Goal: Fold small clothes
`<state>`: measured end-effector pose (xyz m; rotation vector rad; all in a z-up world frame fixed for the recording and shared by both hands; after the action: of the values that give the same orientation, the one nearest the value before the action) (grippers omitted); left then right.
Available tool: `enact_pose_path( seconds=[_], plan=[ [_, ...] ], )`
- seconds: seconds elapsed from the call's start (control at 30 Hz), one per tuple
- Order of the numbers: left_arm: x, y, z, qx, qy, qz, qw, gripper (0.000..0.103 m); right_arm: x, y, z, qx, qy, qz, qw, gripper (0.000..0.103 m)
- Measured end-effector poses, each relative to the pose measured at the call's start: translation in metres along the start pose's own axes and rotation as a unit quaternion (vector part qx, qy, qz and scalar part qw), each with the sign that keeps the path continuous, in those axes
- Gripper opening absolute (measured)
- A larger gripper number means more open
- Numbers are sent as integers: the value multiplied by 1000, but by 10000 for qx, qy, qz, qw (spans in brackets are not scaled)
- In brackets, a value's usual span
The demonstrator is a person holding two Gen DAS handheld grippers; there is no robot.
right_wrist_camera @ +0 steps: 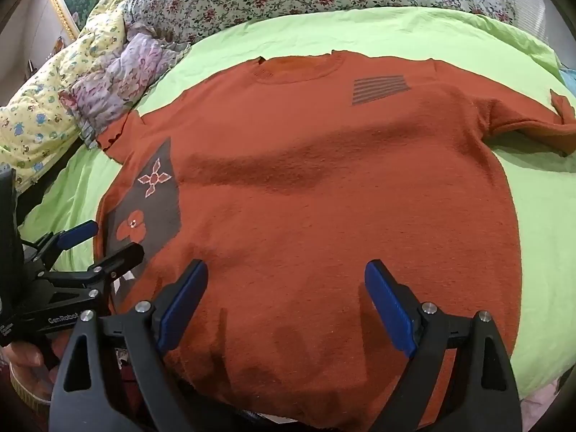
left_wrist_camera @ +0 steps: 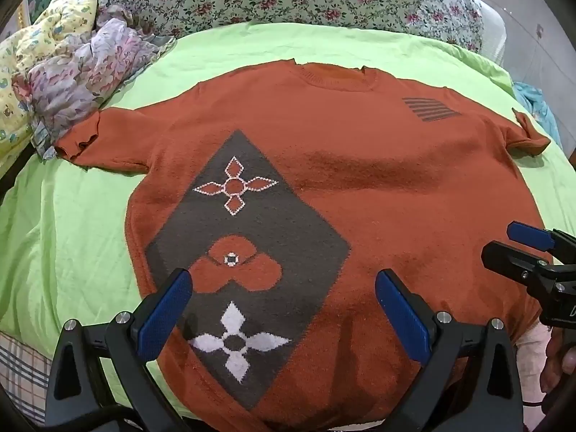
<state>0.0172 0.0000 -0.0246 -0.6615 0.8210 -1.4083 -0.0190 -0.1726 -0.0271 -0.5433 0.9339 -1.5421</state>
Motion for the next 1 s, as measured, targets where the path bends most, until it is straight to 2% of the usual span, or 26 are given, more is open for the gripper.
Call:
enact_pose_path(
  seconds=[0.37, 0.87, 1.0],
  plan=[
    [-10, -3, -1, -31, -11, -27, 10000, 102, -6, 3, -4, -10, -7, 41, 10000, 89],
    [-6, -5, -4, 314, 113, 132, 9994, 102, -10, 4, -6, -22, 1, 86, 10000, 89],
    [-7, -5, -1, 188, 116, 147, 9996, 102, -11, 4, -7, -25, 2, 93, 10000, 89]
  ],
)
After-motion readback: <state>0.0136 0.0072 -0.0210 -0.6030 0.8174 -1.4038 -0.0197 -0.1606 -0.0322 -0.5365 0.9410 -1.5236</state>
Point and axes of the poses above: each gripper's, at about its wrist camera, not at the fingertips, and y roughly the way its jaws point, x to its right, z to its top, the point moved 3 cm from there along y, roughly the way its jaws point, and after that the axes turned 4 degrees about z, right-handed, at the moved point
